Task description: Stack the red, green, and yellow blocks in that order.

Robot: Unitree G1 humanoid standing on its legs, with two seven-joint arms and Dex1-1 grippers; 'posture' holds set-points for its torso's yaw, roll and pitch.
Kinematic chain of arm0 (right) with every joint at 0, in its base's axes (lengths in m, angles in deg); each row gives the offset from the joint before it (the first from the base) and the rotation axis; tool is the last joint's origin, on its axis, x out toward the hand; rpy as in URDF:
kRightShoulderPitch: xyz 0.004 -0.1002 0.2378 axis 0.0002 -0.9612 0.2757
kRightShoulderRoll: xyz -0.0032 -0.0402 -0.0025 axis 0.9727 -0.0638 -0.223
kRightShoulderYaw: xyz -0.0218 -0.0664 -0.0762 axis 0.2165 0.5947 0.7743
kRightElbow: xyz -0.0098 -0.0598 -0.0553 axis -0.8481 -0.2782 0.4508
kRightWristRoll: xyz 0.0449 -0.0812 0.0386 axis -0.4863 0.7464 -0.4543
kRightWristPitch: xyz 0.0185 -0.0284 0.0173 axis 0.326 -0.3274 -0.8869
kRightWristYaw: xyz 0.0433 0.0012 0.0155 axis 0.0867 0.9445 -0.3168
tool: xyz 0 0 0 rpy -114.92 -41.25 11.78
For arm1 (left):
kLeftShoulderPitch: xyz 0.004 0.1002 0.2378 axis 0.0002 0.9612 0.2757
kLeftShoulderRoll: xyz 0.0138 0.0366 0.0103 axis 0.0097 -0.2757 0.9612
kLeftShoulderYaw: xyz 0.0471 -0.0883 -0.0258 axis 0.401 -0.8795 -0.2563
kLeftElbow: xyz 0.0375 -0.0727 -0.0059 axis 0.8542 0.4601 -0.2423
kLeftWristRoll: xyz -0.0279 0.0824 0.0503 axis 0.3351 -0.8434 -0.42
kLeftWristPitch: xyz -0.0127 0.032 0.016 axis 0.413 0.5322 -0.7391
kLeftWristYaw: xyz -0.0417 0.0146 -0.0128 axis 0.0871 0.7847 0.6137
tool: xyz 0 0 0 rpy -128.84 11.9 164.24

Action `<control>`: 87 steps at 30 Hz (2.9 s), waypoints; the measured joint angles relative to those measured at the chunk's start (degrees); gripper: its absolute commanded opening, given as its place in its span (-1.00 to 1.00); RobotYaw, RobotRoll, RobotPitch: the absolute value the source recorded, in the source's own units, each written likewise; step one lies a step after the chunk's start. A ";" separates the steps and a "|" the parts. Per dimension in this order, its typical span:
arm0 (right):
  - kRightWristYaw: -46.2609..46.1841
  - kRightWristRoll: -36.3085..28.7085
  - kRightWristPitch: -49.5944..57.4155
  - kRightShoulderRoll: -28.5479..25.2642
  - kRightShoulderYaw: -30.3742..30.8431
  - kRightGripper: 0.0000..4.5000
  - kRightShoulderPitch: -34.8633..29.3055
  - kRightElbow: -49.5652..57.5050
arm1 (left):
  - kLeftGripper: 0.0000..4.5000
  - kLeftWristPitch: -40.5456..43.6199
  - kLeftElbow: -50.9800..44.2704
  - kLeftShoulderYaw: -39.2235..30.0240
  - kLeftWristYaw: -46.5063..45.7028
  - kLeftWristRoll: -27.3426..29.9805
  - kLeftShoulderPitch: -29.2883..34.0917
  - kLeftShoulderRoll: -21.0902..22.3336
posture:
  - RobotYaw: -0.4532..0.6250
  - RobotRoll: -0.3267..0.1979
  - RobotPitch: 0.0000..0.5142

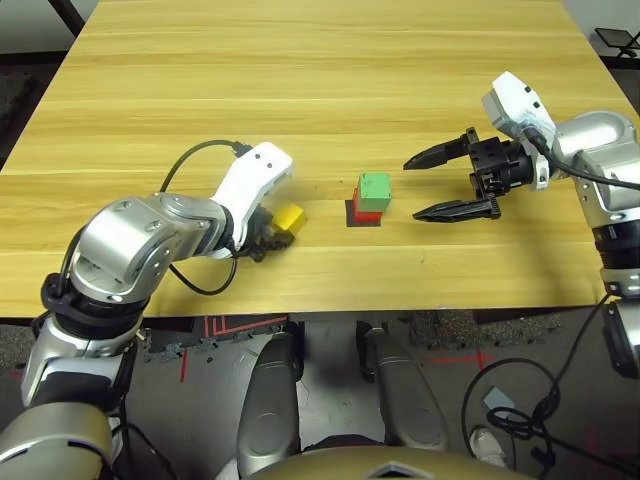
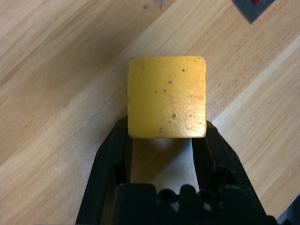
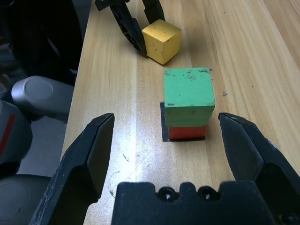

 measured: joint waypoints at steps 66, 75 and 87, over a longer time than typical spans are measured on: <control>-5.13 -1.48 1.65 -2.42 -2.42 1.00 -7.74 3.62 | -0.14 -45.04 40.01 24.04 57.55 -27.52 -35.07 -6.53 | -0.38 0.07 0.08; -5.62 -2.17 1.73 -2.39 -2.42 1.00 -8.19 3.81 | -0.14 -45.39 41.02 23.44 57.16 -28.15 -35.07 -7.91 | -0.39 0.09 0.08; -6.30 -2.22 1.72 -2.39 -2.42 1.00 -8.93 3.93 | -0.14 -47.02 41.50 23.29 57.59 -29.19 -35.28 -8.73 | -0.38 0.12 0.06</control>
